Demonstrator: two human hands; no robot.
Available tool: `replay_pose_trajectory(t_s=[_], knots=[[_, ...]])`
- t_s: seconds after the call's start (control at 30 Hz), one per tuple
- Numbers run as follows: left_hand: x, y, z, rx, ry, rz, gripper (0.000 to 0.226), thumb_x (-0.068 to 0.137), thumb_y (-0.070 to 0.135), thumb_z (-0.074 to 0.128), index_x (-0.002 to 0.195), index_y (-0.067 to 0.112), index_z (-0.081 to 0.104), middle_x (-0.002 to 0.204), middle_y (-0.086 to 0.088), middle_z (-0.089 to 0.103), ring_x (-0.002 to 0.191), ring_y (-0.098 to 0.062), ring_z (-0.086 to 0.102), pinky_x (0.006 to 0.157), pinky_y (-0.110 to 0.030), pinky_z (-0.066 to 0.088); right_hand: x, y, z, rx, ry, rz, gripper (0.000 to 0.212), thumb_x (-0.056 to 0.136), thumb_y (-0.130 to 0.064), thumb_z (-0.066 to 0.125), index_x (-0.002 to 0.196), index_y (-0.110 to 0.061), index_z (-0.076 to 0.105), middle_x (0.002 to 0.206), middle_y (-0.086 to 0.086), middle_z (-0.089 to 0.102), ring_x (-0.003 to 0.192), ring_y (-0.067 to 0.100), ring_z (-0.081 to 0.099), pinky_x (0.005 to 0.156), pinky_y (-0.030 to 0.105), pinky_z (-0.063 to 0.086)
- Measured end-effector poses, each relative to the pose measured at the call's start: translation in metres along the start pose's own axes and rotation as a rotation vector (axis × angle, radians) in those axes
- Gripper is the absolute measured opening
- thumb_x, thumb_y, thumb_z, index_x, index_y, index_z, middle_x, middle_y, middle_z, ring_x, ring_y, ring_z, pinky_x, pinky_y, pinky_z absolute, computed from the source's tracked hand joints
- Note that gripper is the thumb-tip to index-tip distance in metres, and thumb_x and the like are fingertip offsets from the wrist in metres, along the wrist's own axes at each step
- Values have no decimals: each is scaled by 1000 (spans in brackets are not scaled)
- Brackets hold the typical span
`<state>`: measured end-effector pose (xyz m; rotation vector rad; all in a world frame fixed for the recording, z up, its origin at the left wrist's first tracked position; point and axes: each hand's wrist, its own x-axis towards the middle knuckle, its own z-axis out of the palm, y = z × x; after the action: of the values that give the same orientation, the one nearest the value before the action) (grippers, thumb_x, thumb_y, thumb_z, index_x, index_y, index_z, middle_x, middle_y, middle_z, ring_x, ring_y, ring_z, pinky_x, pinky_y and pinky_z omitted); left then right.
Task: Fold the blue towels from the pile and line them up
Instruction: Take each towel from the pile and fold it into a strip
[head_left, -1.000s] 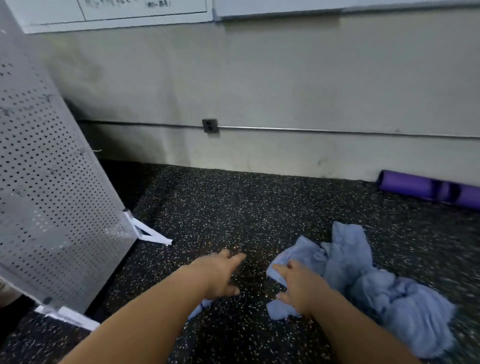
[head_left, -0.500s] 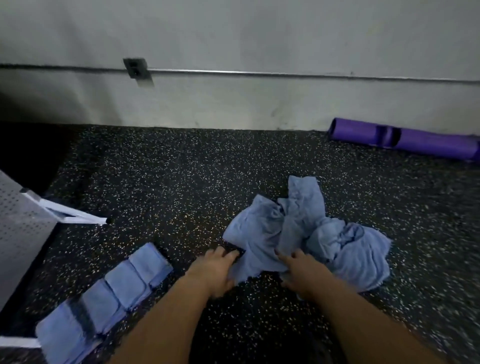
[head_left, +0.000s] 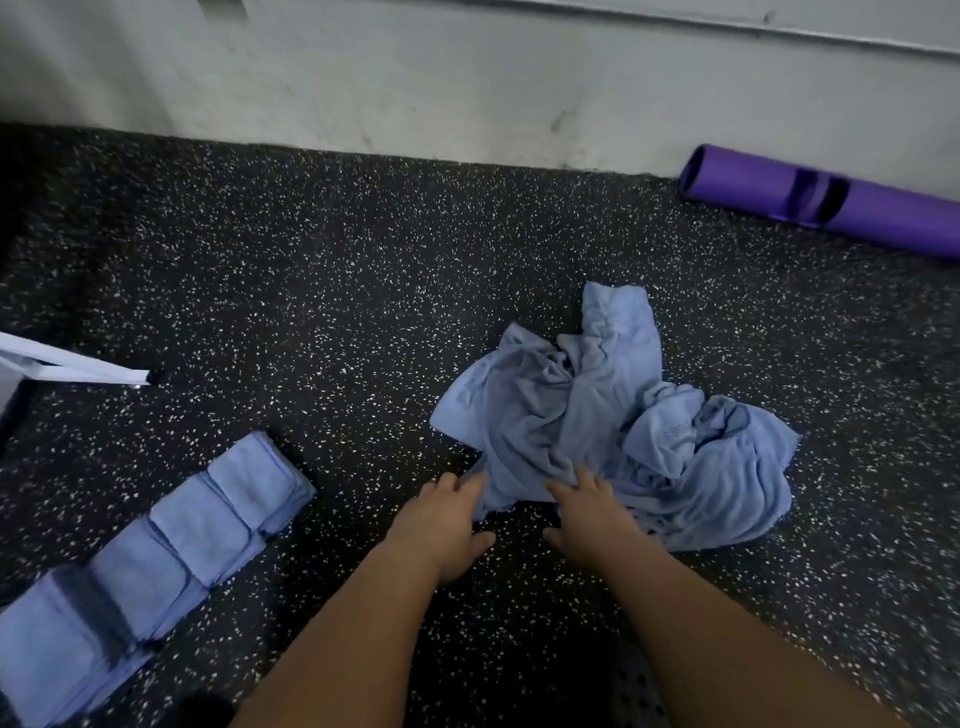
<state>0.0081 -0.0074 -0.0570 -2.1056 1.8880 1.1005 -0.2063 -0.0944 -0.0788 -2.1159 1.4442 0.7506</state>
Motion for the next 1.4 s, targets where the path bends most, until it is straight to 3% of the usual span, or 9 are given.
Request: replay_pose_trajectory(t_s=[0.23, 0.4, 0.53, 0.63, 0.8, 1.07, 1.2, 1.33, 1.4], knots=[[0, -18, 13, -64, -20, -63, 83, 99, 55, 62, 165, 34, 16, 157, -5, 37, 141, -29, 41, 114, -48, 45, 26, 5, 14, -3, -53, 54, 86, 101, -53, 60, 168, -26, 13, 175, 5, -11, 159, 40, 7, 121, 59, 34], [-1, -22, 12, -71, -27, -86, 82, 100, 55, 61, 166, 34, 17, 157, -4, 37, 141, -28, 42, 112, -48, 46, 26, 9, 16, 95, 121, 70, 56, 106, -29, 53, 157, -16, 35, 162, 4, 30, 146, 32, 35, 112, 51, 45], [-2, -13, 0, -83, -6, -72, 75, 99, 53, 63, 161, 35, 26, 148, -4, 44, 135, -28, 47, 108, -50, 48, 14, 2, -8, 183, 294, 91, 20, 98, -15, 54, 109, -24, 67, 114, 2, 63, 103, 30, 64, 85, 42, 58], [-8, 1, -15, -85, 17, -52, 71, 99, 51, 64, 158, 33, 31, 144, -5, 46, 132, -29, 49, 109, -50, 48, -5, -4, -28, 317, 396, 110, 22, 99, -21, 56, 103, -30, 77, 102, 2, 72, 92, 30, 69, 78, 37, 58], [-35, 29, -42, -47, 75, 4, 73, 99, 50, 65, 160, 32, 28, 148, -5, 44, 135, -31, 47, 110, -50, 48, -41, -14, -48, 547, 514, 47, 12, 100, -23, 67, 106, -31, 74, 103, -5, 74, 95, 20, 68, 79, 31, 52], [-103, 57, -104, -46, 222, 45, 72, 99, 49, 68, 160, 29, 35, 154, -5, 44, 136, -31, 52, 112, -48, 48, -114, -22, -114, 639, 612, -114, 16, 93, -23, 80, 106, -31, 75, 95, -12, 74, 92, 11, 70, 80, 26, 53], [-135, 75, -127, -61, 337, 71, 70, 95, 53, 68, 157, 34, 41, 148, -4, 50, 128, -30, 57, 106, -50, 53, -158, -31, -146, 758, 718, -204, 15, 88, -24, 85, 96, -32, 74, 82, -19, 71, 81, -1, 67, 65, 11, 45], [-173, 101, -151, -79, 470, 224, 58, 95, 48, 68, 148, 29, 52, 139, -2, 60, 124, -26, 61, 105, -44, 52, -202, -46, -174, 882, 726, -346, 14, 82, -22, 90, 87, -27, 78, 74, -10, 77, 75, 9, 73, 73, 28, 58], [-196, 108, -165, -137, 560, 276, 45, 94, 44, 71, 136, 28, 63, 126, 4, 69, 111, -20, 66, 98, -39, 55, -232, -52, -187, 967, 700, -429, 15, 82, -17, 91, 91, -21, 79, 77, -2, 79, 75, 11, 74, 74, 27, 60]])
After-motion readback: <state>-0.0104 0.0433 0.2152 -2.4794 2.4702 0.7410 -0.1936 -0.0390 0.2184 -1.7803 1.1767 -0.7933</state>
